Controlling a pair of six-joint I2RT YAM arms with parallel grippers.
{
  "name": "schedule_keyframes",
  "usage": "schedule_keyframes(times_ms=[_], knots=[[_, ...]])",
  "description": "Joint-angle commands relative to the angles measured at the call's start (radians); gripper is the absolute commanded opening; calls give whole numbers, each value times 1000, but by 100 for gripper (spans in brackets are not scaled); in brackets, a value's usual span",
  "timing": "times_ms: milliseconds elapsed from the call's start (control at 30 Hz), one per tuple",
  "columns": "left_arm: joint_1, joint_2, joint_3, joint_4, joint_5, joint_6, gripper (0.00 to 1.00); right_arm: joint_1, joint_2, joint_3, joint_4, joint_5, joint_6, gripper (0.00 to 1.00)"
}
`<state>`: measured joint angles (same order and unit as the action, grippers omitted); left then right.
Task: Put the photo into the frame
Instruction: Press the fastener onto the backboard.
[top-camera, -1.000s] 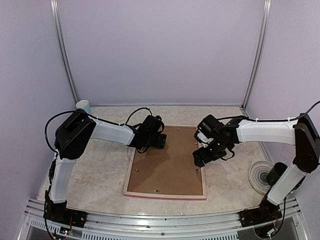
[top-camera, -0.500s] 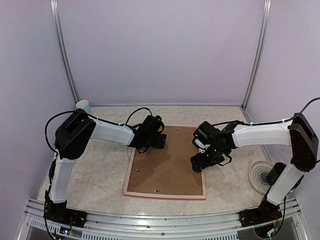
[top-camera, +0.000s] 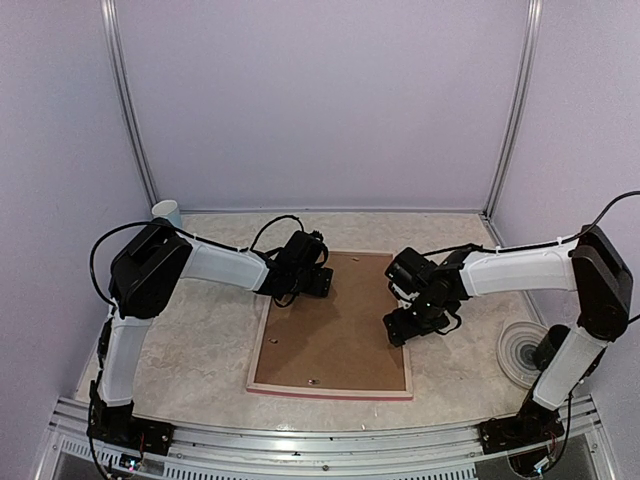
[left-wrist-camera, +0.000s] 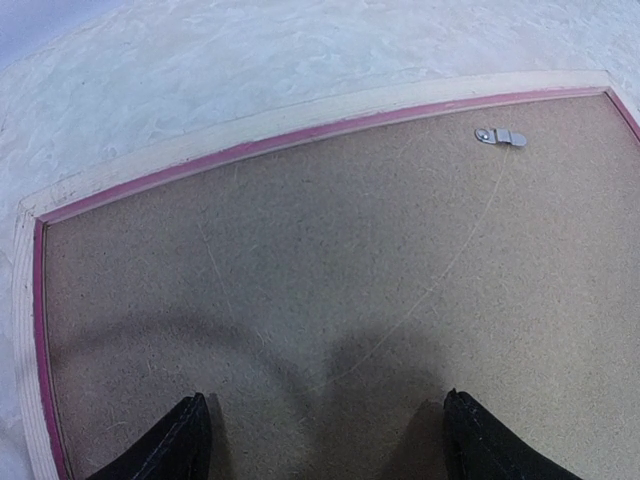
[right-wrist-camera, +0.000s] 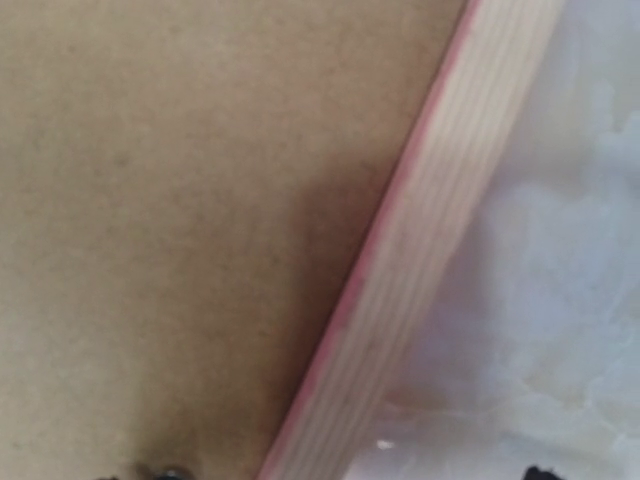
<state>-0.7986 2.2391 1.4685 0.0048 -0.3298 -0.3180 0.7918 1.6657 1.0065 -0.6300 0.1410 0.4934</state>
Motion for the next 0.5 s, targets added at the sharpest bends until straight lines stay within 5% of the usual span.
schedule_keyframes(times_ms=[0, 467], knots=[[13, 54, -48, -101, 66, -29, 78, 11, 14, -15, 1, 26, 19, 86], [15, 54, -50, -100, 66, -30, 78, 14, 0, -6, -65, 82, 17, 83]])
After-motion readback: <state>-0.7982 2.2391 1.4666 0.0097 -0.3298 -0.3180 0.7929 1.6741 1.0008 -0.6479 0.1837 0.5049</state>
